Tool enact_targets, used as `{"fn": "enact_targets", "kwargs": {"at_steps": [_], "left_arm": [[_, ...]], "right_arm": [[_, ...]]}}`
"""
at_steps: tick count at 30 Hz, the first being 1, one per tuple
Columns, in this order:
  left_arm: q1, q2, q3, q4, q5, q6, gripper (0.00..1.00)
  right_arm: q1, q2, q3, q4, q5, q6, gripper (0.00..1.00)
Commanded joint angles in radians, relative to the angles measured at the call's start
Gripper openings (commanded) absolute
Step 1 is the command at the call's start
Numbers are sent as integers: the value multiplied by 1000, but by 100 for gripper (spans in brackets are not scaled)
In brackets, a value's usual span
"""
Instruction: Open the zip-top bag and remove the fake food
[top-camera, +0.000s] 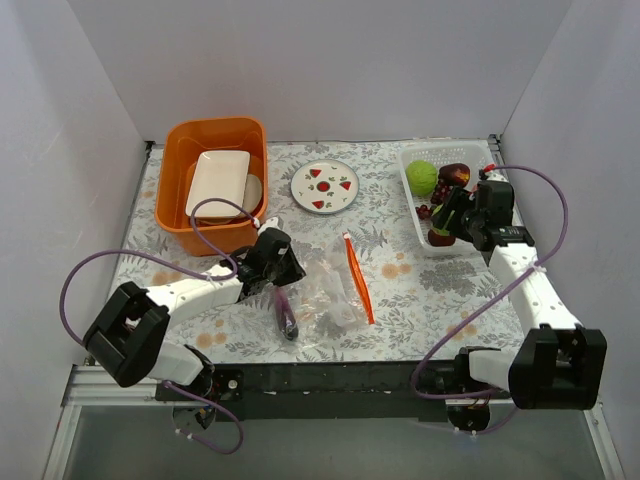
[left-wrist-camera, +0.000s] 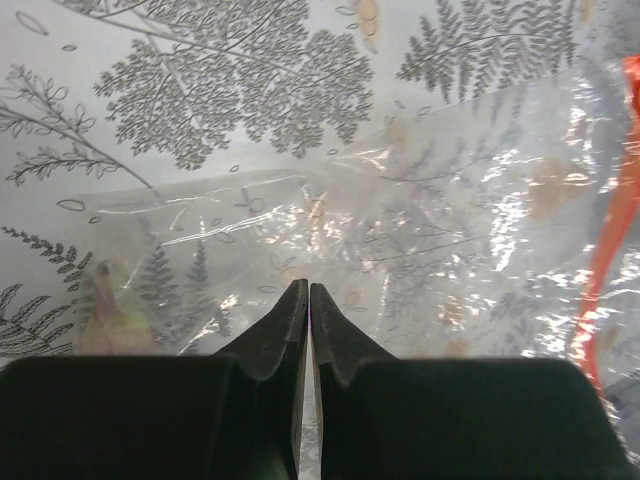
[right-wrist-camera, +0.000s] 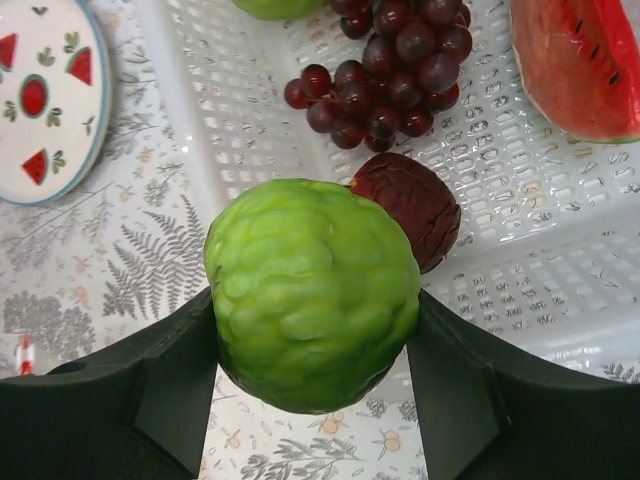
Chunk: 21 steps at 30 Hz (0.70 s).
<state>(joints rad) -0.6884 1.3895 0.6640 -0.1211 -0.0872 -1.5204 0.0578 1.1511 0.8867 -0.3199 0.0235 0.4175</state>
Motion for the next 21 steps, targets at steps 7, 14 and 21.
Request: {"fn": "enact_targets", "kwargs": {"at_steps": [7,14,21], "left_arm": [[7,-89,85,-37,56,63,19],[7,-182,54,-86,70,54,51],[7,-303,33,-215,44,6,62]], "right_arm": [[-96,223,110,38,-126,-97,89],[-95,170,144,-33,-63,-141,97],[-63,35,104,-73,-132,-137,93]]}}
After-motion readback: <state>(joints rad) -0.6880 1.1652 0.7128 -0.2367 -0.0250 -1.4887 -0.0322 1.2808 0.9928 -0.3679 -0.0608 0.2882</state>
